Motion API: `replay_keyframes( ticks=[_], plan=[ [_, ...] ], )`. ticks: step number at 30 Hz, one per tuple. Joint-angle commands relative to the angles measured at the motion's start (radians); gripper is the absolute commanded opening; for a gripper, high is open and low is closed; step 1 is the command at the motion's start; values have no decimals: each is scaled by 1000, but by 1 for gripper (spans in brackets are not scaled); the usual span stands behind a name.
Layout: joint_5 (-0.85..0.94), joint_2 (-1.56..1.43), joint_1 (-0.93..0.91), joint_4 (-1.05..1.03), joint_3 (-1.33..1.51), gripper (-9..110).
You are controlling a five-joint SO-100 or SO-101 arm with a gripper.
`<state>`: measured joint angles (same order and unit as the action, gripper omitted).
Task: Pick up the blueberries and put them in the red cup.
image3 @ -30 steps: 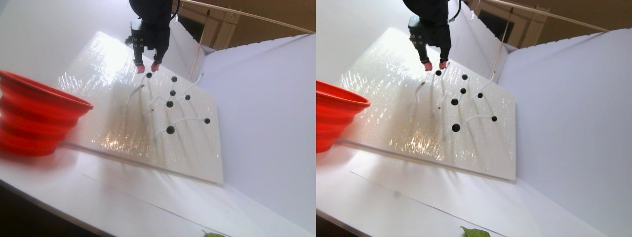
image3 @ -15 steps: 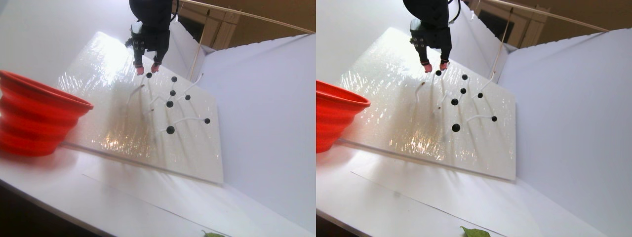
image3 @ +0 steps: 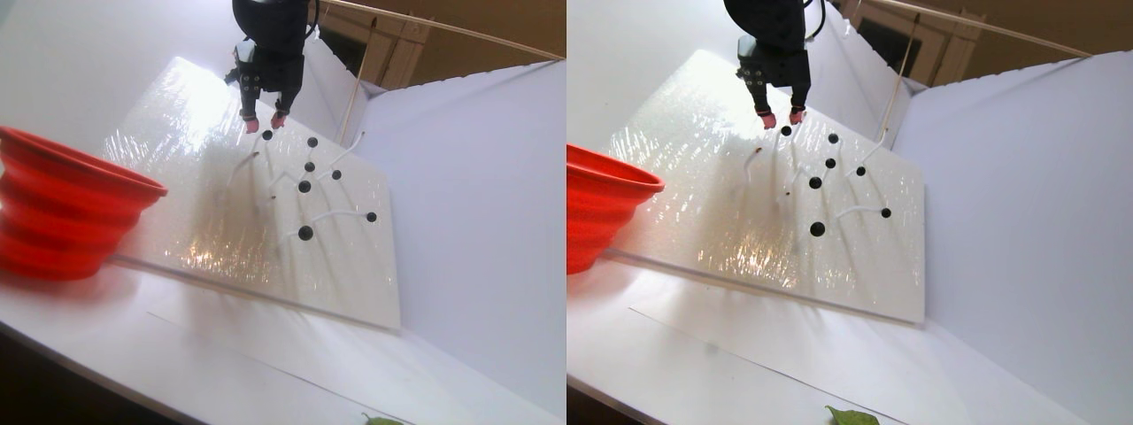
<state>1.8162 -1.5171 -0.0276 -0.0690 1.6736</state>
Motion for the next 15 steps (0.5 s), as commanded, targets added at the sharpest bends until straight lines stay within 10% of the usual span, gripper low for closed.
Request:
replay_keyframes(
  ticks=[1, 15],
  plan=[
    [8, -14, -60, 35, -110, 17],
    [11, 18, -71, 43, -140, 17]
  ],
)
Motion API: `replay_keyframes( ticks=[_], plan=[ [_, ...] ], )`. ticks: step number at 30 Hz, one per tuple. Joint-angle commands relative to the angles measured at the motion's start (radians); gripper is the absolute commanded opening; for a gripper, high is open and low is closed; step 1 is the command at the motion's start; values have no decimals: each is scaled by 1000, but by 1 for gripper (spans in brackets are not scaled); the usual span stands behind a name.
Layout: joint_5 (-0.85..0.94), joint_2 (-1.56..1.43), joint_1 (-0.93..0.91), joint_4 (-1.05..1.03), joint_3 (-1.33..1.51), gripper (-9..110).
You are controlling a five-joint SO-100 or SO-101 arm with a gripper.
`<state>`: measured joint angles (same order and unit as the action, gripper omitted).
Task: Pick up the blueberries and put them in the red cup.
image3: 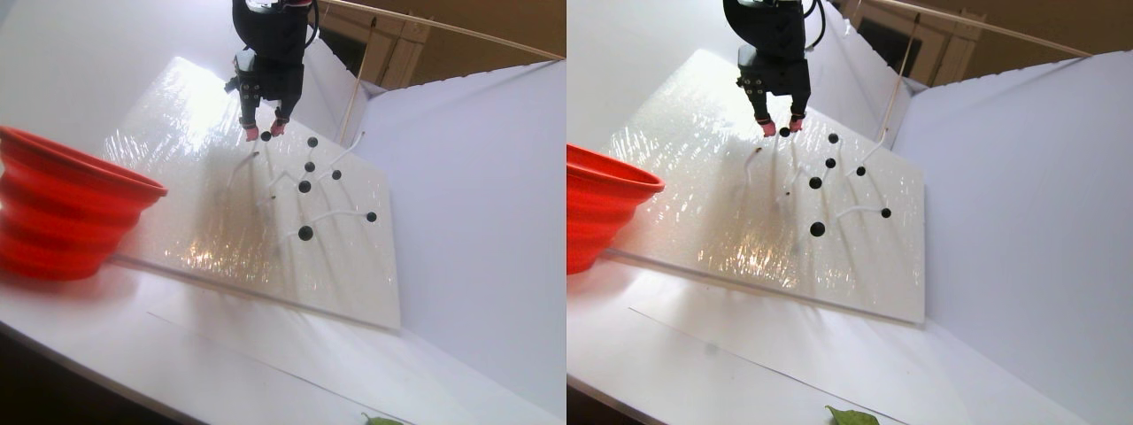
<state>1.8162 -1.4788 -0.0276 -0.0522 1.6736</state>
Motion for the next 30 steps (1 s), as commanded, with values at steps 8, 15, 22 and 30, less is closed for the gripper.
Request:
replay_keyframes(
  ticks=[8, 15, 22, 30],
  plan=[
    [11, -6, -74, 34, -141, 17],
    [2, 5, -77, 40, -152, 17],
    [-6, 6, -72, 52, -155, 17],
    [0, -3, -71, 52, -132, 16]
  ],
)
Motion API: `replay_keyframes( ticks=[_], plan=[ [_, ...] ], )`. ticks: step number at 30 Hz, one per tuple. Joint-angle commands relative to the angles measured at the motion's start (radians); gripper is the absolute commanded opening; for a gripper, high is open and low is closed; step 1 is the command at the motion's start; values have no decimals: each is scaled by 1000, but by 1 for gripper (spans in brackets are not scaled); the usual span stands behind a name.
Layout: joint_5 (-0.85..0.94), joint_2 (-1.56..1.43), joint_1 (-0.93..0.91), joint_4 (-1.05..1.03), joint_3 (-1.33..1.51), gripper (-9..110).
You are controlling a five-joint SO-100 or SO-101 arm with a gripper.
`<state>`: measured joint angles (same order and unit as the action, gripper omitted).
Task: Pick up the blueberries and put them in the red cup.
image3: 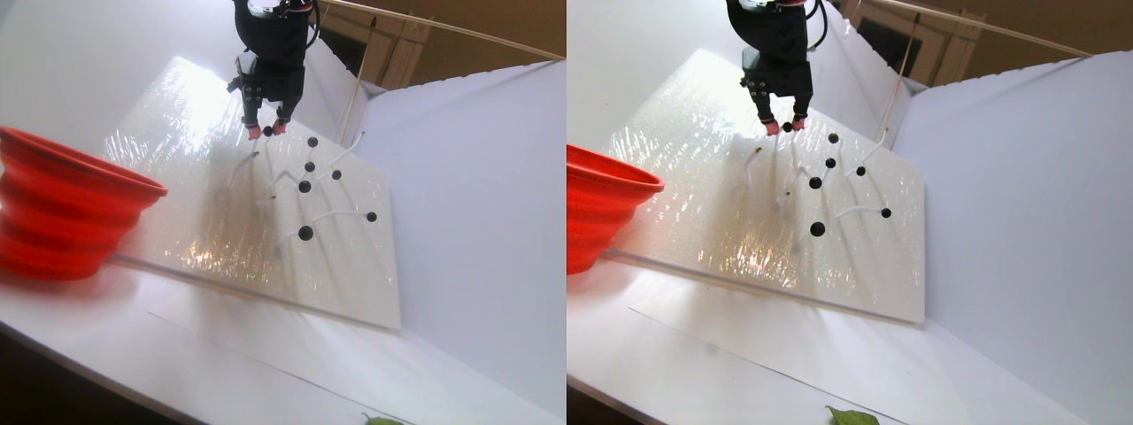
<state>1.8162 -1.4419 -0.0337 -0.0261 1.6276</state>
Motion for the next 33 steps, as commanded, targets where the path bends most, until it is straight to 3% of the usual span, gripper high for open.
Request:
replay_keyframes(
  ticks=[1, 33],
  plan=[
    [2, -41, -64, 26, -83, 15],
    [20, -140, -63, 23, 18, 9]
  ],
)
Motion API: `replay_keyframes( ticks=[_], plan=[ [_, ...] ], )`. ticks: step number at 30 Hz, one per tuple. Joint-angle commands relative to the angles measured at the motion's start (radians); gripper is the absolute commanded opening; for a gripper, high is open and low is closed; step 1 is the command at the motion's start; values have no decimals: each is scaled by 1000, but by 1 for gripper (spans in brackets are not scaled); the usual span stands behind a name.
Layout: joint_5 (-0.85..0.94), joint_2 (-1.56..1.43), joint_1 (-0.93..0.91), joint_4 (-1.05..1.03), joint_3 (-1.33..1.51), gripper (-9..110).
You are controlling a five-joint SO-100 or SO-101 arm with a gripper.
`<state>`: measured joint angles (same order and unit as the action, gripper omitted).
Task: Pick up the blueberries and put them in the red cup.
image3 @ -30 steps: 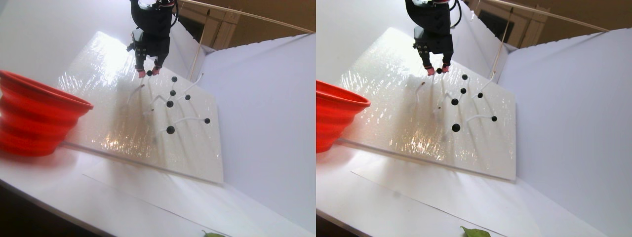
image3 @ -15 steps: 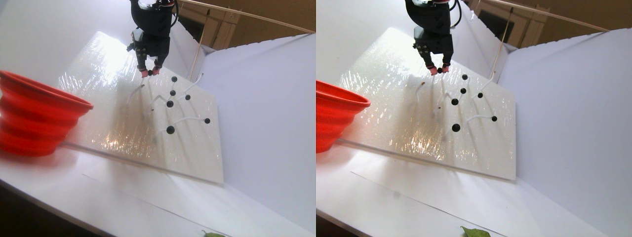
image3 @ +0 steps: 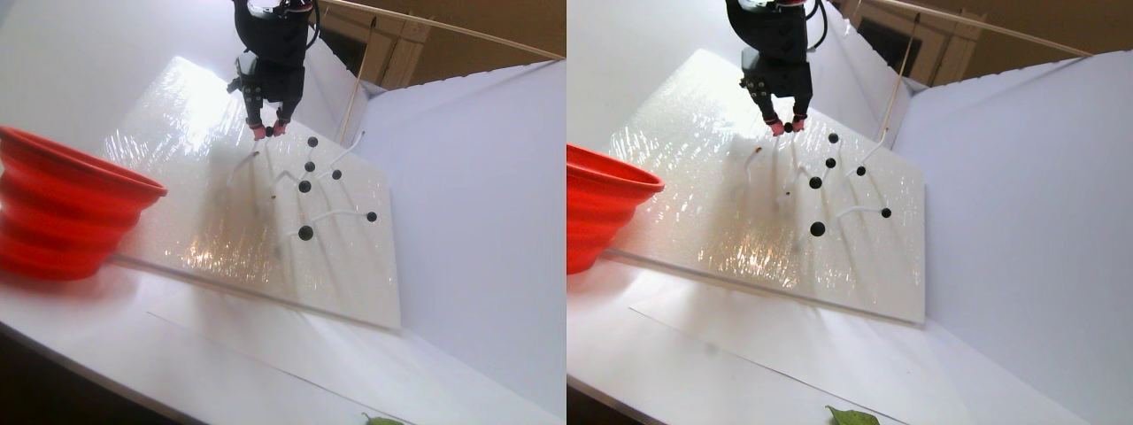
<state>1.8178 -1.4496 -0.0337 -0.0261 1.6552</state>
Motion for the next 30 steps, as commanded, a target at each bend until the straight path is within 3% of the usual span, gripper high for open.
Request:
replay_keyframes(
  ticks=[1, 30],
  plan=[
    [18, -138, -63, 23, -3, 9],
    [-21, -336, -43, -37, 189, 9]
  ],
)
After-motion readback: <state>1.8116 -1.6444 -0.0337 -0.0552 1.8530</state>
